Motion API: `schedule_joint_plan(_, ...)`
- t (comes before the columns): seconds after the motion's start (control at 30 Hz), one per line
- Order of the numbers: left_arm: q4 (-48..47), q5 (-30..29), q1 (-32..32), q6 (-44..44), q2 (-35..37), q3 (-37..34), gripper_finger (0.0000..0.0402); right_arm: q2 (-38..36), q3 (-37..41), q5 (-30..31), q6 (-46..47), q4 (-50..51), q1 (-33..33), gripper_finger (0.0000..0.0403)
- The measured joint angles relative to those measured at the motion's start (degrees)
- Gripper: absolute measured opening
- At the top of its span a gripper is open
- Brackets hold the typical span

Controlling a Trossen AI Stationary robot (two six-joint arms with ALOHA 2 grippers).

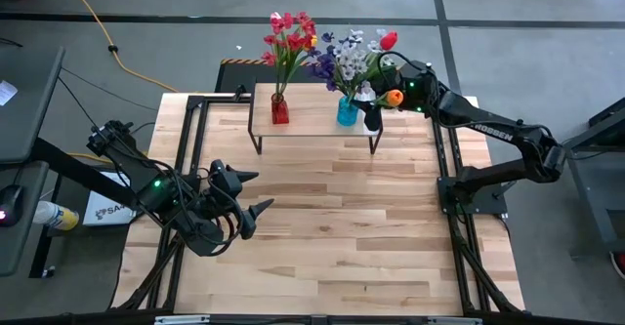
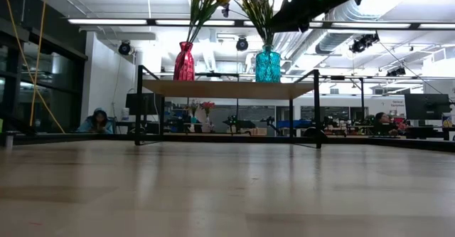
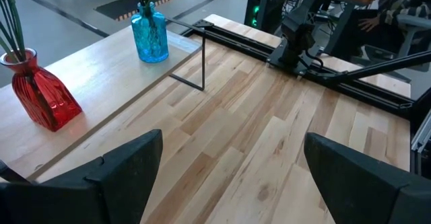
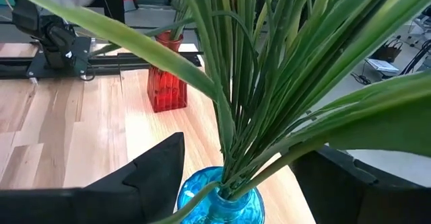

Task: Pick and place flowers into a vace then onto a shelf
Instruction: Adjust the orange flower in the blue vase

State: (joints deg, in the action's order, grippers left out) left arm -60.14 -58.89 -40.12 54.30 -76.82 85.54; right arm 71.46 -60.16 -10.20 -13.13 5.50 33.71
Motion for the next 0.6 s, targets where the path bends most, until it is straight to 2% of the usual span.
schedule_joint_plan(0.27,-0.02,-0.01,-0.02,0.01,0.00,0.00,0.0392,0.00,-2.77,0.34,-1.02,3.26,0.00,0.0257)
schedule_joint_plan(0.6,-0.01,-0.01,-0.01,0.01,0.00,0.00,0.0392,0.00,-9.74,3.61,-3.45,16.96,-0.02,0.0257)
